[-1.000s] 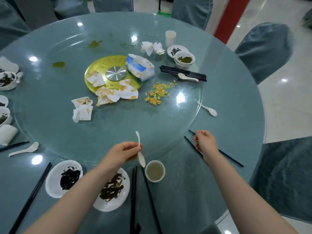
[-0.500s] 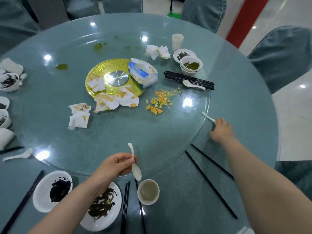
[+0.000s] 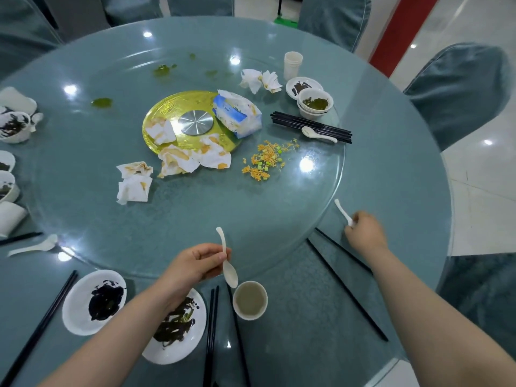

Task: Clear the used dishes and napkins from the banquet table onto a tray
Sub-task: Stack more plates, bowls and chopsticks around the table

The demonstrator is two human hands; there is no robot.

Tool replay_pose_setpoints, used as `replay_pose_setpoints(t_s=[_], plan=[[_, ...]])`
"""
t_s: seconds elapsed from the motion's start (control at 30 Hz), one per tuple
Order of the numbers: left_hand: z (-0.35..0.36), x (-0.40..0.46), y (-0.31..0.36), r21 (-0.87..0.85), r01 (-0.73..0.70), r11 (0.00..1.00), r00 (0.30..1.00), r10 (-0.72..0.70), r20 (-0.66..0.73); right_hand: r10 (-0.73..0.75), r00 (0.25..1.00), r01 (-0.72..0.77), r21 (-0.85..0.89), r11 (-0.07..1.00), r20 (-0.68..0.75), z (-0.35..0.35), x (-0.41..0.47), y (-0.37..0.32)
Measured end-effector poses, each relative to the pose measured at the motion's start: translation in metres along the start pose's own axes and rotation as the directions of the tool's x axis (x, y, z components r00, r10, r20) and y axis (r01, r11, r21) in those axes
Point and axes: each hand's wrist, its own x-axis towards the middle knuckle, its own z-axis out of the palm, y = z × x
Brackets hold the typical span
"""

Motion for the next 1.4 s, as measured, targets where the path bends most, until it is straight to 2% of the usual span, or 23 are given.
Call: replay_pose_setpoints(t_s=[0.1,0.27,0.33,0.43,0.57,0.77,0.93,1.03,1.2,1.3,1.4], plan=[[-0.001,-0.006,-0.001,-0.035,-0.013,0.999,1.000,0.013,0.006,0.048,0.998,-0.039,0.182,0.982,-0.047,-0.005,-0.030,-0.015],[-0.017,-0.021,-0.006,-0.055,-0.028,0.998,0.999,0.030,0.031,0.017,0.999,0.001,0.540,0.842,-0.029,-0.012,-0.110,-0.065],[-0.025,-0.029,-0.008,-0.064,-0.028,0.998,0.999,0.031,0.038,-0.031,1.000,0.021,0.614,0.789,0.004,-0.011,-0.142,-0.086],[-0.037,-0.042,-0.010,-0.071,-0.046,0.996,0.998,0.050,0.047,-0.120,0.989,0.043,0.616,0.786,0.083,-0.010,-0.185,-0.119],[-0.056,-0.060,-0.012,-0.121,-0.071,0.990,0.993,0.081,0.083,-0.185,0.955,-0.055,0.754,0.654,0.230,-0.008,-0.235,-0.171],[-0.080,-0.079,-0.013,-0.197,-0.104,0.975,0.984,0.130,0.123,-0.303,0.884,-0.095,0.770,0.631,0.357,0.014,-0.277,-0.214],[-0.099,-0.089,-0.015,-0.276,-0.100,0.956,0.979,0.144,0.145,-0.291,0.902,-0.018,0.699,0.715,0.320,0.026,-0.287,-0.235],[-0.110,-0.093,-0.016,-0.305,-0.112,0.946,0.976,0.162,0.144,-0.294,0.889,-0.017,0.667,0.745,0.351,0.031,-0.287,-0.249],[-0.126,-0.092,-0.015,-0.284,-0.147,0.948,0.980,0.178,0.087,-0.348,0.809,-0.058,0.654,0.754,0.474,0.039,-0.288,-0.271],[-0.136,-0.088,-0.018,-0.252,-0.156,0.955,0.982,0.177,0.067,-0.354,0.808,-0.037,0.641,0.767,0.470,0.045,-0.289,-0.283],[-0.148,-0.082,-0.020,-0.142,-0.166,0.976,0.985,0.172,0.031,-0.354,0.810,0.009,0.593,0.805,0.468,0.053,-0.288,-0.291]])
